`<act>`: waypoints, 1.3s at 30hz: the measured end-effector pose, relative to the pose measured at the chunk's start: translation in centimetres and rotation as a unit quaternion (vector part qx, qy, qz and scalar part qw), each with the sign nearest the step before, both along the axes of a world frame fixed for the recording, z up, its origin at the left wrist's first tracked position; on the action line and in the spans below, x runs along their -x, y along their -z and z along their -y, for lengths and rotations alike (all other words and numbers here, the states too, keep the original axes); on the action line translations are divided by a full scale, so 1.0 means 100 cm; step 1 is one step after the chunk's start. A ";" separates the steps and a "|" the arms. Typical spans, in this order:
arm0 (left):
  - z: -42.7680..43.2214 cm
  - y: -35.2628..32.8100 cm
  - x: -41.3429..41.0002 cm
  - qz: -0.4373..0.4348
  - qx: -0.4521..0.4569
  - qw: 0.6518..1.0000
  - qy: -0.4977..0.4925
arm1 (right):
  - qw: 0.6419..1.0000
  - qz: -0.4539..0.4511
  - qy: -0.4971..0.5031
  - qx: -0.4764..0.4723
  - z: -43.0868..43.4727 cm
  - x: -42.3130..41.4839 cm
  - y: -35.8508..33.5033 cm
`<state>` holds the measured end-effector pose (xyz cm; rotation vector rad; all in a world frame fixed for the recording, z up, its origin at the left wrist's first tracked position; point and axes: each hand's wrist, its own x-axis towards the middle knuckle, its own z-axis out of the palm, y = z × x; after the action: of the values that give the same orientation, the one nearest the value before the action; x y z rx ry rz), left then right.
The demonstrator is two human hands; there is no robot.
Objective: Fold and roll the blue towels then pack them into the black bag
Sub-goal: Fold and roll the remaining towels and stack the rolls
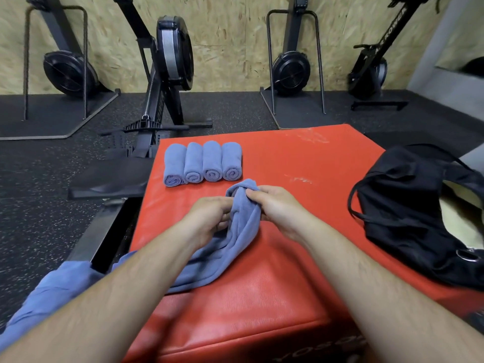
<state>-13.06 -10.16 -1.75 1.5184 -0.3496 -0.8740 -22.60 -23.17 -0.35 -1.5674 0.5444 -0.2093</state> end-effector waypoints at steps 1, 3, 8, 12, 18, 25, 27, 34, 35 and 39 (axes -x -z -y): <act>-0.003 -0.001 -0.001 0.006 -0.002 1.000 -0.004 | 1.000 -0.004 0.015 0.011 -0.003 -0.001 0.001; -0.007 -0.002 -0.005 0.034 -0.008 0.999 -0.014 | 0.997 -0.008 0.051 0.049 -0.004 -0.001 0.002; -0.022 -0.004 -0.030 0.190 -0.053 0.978 -0.068 | 0.989 -0.020 0.130 0.070 0.005 0.010 0.007; -0.036 -0.002 -0.052 0.224 -0.043 0.967 -0.114 | 0.993 -0.017 0.114 0.014 0.014 0.022 0.002; -0.045 -0.028 -0.053 0.219 0.025 0.961 -0.165 | 0.990 -0.004 0.124 -0.072 0.032 0.032 -0.014; -0.068 -0.056 -0.058 0.167 0.095 0.960 -0.206 | 0.968 0.104 0.153 -0.168 0.042 0.054 -0.048; -0.074 -0.070 -0.058 0.156 0.107 0.959 -0.211 | 0.973 0.119 0.156 -0.122 0.043 0.064 -0.062; -0.081 -0.148 -0.054 0.282 0.097 0.915 -0.272 | 0.967 0.146 0.138 0.155 0.053 0.076 -0.143; -0.082 -0.159 -0.051 0.307 0.087 0.908 -0.271 | 0.962 0.150 0.142 0.180 0.053 0.077 -0.155; -0.083 -0.197 -0.044 0.371 0.089 0.884 -0.269 | 0.947 0.174 0.163 0.217 0.056 0.079 -0.196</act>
<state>-8.63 -1.84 17.99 1.6119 -0.5055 0.2048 -30.51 -28.82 19.25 -1.8026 0.4937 -0.8917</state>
